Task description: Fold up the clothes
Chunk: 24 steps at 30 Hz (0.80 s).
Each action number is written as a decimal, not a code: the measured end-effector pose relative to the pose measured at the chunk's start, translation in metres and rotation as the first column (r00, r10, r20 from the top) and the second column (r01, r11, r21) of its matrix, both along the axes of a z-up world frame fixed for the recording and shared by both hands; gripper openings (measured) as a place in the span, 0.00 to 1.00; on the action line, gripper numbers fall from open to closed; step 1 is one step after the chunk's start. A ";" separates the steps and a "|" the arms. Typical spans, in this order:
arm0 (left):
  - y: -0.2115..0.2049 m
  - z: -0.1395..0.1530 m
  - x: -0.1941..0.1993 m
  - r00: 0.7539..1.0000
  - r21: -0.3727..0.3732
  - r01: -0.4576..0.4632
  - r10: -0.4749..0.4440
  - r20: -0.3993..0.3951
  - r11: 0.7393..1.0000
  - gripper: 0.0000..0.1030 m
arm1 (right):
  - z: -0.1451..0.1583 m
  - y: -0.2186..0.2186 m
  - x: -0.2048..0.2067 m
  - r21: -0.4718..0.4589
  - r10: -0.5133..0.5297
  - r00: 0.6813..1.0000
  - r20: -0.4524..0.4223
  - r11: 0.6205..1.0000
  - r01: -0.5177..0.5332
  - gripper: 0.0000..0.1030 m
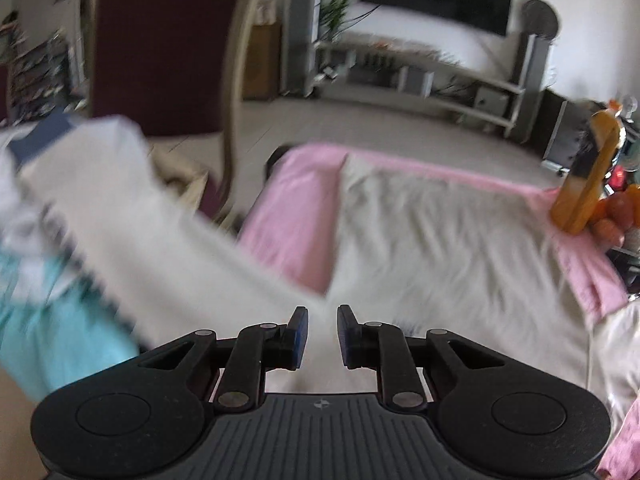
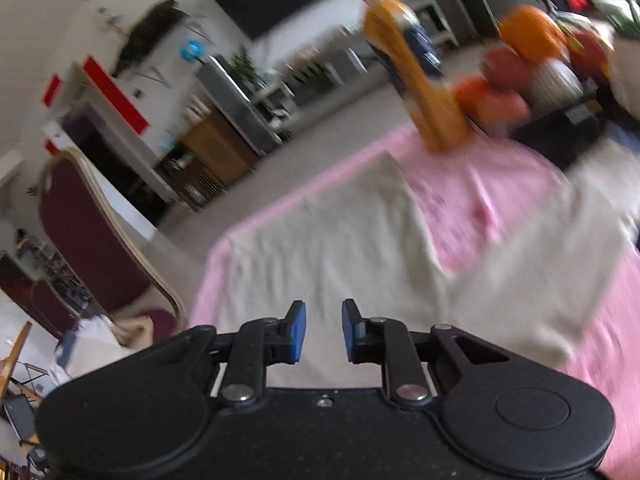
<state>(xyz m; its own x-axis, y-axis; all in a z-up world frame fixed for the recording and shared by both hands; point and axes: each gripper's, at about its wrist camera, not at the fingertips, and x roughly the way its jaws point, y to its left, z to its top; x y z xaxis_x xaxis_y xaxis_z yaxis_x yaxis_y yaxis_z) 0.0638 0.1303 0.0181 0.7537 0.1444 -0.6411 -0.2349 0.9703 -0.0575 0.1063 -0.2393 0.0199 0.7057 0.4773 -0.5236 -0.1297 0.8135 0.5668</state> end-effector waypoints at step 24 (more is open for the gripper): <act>-0.003 -0.101 0.136 0.972 0.131 0.060 -0.028 -0.233 0.990 0.18 | -0.120 0.020 0.152 -0.317 -0.031 0.958 -0.286 0.946 -0.064 0.10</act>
<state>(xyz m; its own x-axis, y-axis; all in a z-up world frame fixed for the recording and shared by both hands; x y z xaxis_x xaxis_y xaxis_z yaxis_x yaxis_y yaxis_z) 0.1995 0.1270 -0.0827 0.5960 0.2122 -0.7744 -0.1829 0.9750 0.1264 0.2582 -0.2196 -0.1000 0.4982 0.2610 -0.8269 -0.0176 0.9565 0.2913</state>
